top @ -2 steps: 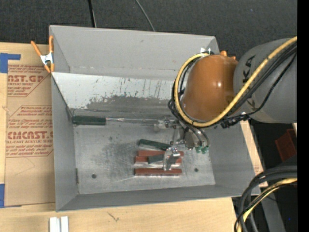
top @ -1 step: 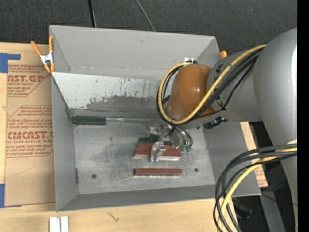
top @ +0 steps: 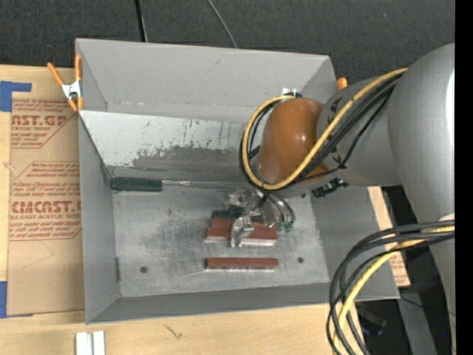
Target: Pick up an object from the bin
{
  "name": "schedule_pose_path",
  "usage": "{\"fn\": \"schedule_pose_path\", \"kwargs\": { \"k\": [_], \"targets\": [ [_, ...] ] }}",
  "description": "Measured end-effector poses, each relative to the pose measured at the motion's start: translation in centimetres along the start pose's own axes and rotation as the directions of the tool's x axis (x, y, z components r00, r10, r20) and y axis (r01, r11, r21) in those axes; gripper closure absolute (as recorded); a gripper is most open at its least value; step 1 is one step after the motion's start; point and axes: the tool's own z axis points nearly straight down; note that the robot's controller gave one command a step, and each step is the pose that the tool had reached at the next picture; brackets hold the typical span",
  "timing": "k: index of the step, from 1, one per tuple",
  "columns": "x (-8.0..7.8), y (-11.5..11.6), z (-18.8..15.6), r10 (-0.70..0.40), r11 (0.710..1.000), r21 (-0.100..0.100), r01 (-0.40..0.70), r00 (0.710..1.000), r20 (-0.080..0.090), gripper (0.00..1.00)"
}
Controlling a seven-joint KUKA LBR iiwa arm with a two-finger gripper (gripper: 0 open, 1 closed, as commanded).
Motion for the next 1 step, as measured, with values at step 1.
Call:
{"fn": "schedule_pose_path", "kwargs": {
  "k": [1],
  "targets": [
    [1.07, 0.49, -13.97, -0.020, 1.000, 0.002, 0.020, 1.000, 0.003, 1.00]
  ]
}}
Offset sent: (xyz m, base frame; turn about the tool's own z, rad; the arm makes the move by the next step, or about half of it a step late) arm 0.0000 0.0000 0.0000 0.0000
